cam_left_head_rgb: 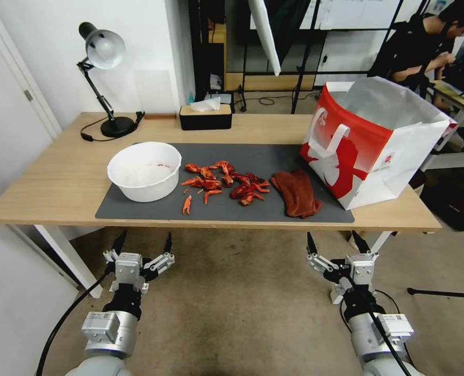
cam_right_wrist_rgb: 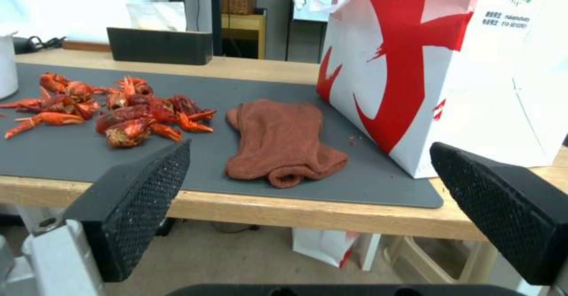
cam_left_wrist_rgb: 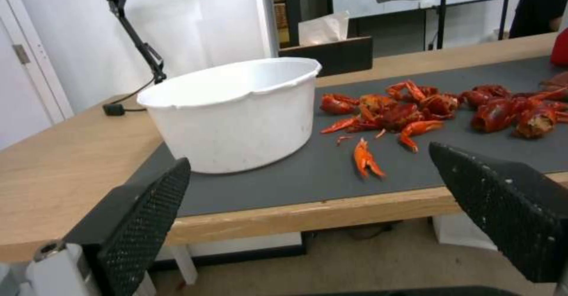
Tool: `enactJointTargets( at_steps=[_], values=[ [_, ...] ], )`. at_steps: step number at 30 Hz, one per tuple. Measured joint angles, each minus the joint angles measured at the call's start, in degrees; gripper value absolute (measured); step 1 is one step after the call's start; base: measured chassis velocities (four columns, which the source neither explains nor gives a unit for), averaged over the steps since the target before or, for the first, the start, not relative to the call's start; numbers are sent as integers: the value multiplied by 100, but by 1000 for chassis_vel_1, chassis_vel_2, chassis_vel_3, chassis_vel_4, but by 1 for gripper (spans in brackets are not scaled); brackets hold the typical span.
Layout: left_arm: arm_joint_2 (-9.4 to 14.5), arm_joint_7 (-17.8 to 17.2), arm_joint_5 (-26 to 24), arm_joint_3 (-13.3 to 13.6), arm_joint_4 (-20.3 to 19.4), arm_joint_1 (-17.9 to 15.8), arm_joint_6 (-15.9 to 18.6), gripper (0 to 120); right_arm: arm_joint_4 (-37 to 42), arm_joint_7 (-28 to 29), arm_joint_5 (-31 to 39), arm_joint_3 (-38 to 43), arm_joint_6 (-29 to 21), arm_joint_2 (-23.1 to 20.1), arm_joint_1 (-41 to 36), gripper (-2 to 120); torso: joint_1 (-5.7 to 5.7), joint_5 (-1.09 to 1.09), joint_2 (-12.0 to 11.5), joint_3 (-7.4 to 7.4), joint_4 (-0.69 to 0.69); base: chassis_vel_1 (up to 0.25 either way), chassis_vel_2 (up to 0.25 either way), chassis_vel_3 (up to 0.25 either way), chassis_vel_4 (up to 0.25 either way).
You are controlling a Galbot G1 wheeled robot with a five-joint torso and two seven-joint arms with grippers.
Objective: Sweep shrimp from table into container with towel, then put container into takeout bag.
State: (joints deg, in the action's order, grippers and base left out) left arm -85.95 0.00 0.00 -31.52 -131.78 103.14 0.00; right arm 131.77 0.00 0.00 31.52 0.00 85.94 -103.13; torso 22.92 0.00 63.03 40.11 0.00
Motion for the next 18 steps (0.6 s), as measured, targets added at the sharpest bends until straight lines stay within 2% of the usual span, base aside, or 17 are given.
enactJointTargets(
  at_steps=[13, 17, 18],
  values=[
    [0, 0, 0, 0, 0, 0, 0, 100, 0, -8, 0, -8, -24, 7, 7, 100, 0, 0, 0, 0, 0, 0, 0, 0, 0],
    [0, -15, -10, 7, 0, -5, 26, 100, -44, -122, 2, -117, -394, 85, 96, 100, 0, 0, 0, 0, 0, 0, 0, 0, 0],
    [-4, -69, -52, 29, -8, -21, 116, 100, -77, -194, 7, -185, -625, 137, 153, 100, 0, 1, 0, 0, 0, 0, 0, 0, 0]
  ],
)
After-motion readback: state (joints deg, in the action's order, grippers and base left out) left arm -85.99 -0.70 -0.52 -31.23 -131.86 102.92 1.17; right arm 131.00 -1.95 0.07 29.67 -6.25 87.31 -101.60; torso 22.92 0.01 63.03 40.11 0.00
